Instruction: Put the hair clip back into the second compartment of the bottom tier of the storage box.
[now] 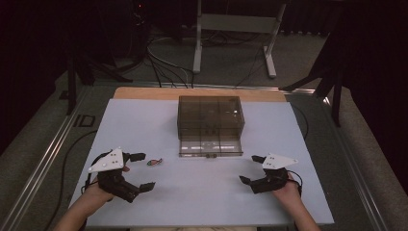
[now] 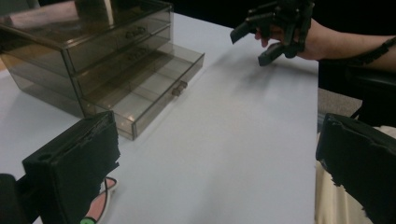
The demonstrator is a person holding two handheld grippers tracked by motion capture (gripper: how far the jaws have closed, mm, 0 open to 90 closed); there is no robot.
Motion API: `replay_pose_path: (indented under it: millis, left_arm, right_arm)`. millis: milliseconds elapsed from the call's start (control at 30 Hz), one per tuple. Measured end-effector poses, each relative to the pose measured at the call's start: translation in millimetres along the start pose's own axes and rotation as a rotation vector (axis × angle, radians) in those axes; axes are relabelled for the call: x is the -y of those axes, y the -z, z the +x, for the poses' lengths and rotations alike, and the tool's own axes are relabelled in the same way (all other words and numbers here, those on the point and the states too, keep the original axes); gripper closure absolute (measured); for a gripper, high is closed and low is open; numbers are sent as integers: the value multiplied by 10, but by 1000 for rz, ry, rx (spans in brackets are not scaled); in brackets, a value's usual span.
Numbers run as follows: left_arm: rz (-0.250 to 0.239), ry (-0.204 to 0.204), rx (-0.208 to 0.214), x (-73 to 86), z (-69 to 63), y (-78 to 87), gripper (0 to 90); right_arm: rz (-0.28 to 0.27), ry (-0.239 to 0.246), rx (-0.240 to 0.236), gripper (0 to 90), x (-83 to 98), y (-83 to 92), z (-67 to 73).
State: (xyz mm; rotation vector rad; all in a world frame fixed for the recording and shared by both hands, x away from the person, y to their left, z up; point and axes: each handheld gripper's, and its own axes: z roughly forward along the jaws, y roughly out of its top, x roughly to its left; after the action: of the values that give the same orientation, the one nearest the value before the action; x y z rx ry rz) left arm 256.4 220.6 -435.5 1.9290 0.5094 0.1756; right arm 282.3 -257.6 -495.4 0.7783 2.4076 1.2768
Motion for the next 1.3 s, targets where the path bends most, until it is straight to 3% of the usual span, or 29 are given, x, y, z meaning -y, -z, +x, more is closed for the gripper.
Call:
replay_pose_path:
  millis: [167,300,467,600,733,1233,1300]
  left_arm:
    - [-10,-12,-54,-28,91,-35,0]
    - [-15,7,-99,-28,185,-68,0]
    - [24,26,-135,-15,287,-143,0]
    - [24,46,-145,13,359,-189,0]
    - [33,38,-166,54,430,-226,0]
    - [70,107,-176,219,692,-342,0]
    - [87,100,-179,238,710,-364,0]
  right_arm:
    - [3,-2,-7,112,2,-6,1]
    - [6,2,-10,111,2,-12,6]
    - [4,0,-13,112,3,-11,0]
    - [6,0,-17,112,7,-9,4]
    - [4,1,-18,112,3,-5,6]
    - [7,4,-28,112,4,-16,12]
    - [7,3,-29,112,5,-17,12]
